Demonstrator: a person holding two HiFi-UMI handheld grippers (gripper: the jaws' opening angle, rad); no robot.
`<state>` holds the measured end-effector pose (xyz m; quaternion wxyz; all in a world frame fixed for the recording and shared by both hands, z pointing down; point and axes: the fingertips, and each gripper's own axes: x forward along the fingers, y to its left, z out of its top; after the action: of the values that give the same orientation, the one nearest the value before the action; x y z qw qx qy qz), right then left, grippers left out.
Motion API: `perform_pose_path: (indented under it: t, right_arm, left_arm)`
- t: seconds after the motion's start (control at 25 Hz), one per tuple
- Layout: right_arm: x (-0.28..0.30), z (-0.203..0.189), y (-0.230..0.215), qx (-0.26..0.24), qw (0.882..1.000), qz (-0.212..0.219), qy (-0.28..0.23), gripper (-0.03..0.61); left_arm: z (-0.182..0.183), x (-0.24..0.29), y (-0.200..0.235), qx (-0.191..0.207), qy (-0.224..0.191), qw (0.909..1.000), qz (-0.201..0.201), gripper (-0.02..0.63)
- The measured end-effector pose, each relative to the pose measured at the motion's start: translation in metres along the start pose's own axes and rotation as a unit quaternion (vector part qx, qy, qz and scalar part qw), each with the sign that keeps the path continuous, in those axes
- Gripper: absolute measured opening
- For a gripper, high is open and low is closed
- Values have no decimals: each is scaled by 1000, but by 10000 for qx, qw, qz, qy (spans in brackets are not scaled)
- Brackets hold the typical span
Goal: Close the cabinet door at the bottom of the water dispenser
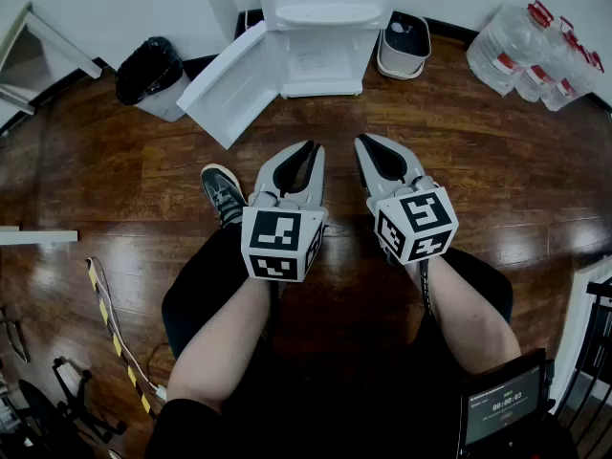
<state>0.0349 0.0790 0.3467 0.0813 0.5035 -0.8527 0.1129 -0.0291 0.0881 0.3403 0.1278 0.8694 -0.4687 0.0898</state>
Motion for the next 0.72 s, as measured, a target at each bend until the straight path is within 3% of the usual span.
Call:
perform_pose_path:
  t: [0.32, 0.48, 0.64, 0.72]
  right_arm:
    - [28, 23, -5, 110, 9999, 98, -69, 5]
    - [57, 23, -29, 92, 9999, 135, 23, 5]
    - [89, 24, -50, 161, 9995, 203, 153, 5]
    - [105, 28, -56, 190, 9993, 272, 174, 5]
  left_arm:
    - [11, 20, 18, 145, 69, 9999, 5, 52]
    - [16, 51, 42, 303, 154, 9991, 240, 89]
    - [29, 79, 53, 130, 246, 9995, 139, 95]
    - [32, 90, 62, 281, 324, 9990, 119, 95]
